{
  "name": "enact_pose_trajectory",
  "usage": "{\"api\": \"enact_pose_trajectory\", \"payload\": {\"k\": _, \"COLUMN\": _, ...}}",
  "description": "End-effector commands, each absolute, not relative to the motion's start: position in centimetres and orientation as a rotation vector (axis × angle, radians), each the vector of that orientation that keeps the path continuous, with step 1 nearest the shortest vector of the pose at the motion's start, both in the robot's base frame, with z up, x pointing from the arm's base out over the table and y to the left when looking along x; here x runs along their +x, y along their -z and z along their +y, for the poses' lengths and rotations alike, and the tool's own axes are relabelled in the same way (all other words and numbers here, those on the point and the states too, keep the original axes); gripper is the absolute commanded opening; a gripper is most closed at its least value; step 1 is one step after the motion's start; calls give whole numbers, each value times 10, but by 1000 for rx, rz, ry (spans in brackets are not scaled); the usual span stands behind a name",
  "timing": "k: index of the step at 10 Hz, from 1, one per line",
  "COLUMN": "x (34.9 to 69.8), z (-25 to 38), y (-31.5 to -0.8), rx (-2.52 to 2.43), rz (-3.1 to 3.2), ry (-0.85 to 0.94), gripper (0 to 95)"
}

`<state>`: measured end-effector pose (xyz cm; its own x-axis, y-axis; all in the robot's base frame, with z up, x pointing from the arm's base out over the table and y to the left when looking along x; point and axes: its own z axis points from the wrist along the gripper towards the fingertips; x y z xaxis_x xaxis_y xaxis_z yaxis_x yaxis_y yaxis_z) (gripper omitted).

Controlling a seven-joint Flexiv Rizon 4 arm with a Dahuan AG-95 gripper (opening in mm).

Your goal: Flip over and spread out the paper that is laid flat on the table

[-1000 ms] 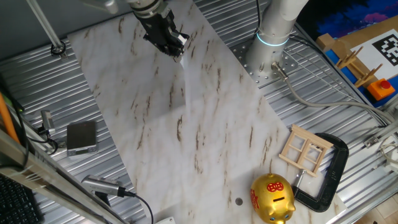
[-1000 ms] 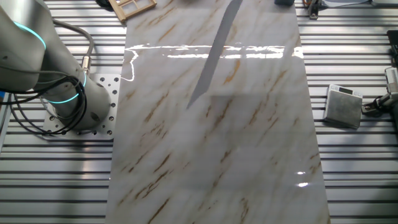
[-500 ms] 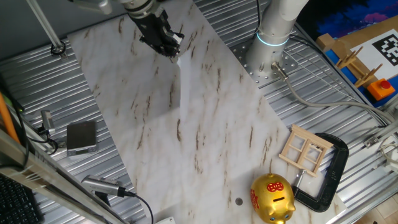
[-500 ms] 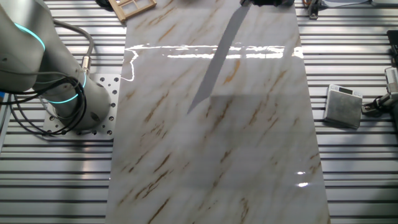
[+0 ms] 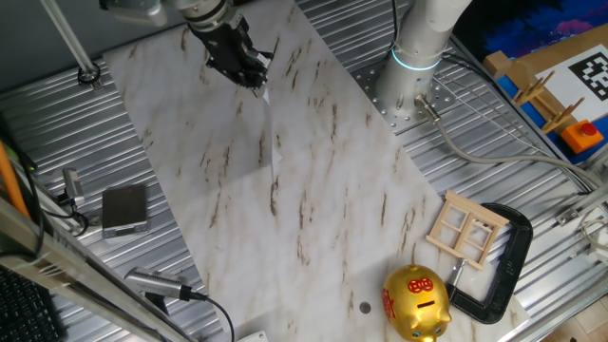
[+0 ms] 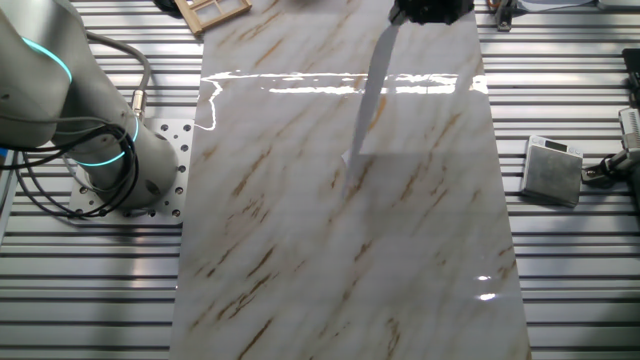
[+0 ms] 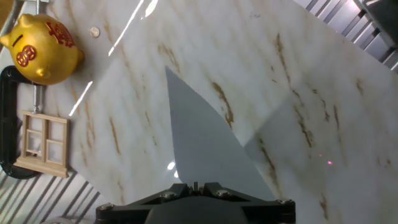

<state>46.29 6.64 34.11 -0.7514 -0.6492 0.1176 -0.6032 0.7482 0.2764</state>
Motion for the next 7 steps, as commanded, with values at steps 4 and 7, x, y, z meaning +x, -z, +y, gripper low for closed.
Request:
{"api": "enact_pose_trajectory", "payload": {"k": 4, "x": 468, "z": 56, "y": -324, "rx": 1056, "rz": -2743, "ry": 316, "gripper": 0}}
{"api": "enact_pose_trajectory", "payload": {"k": 7, "x": 475, "z": 50, "y": -311, "rx": 1086, "rz": -2745, "ry": 307, "gripper": 0}}
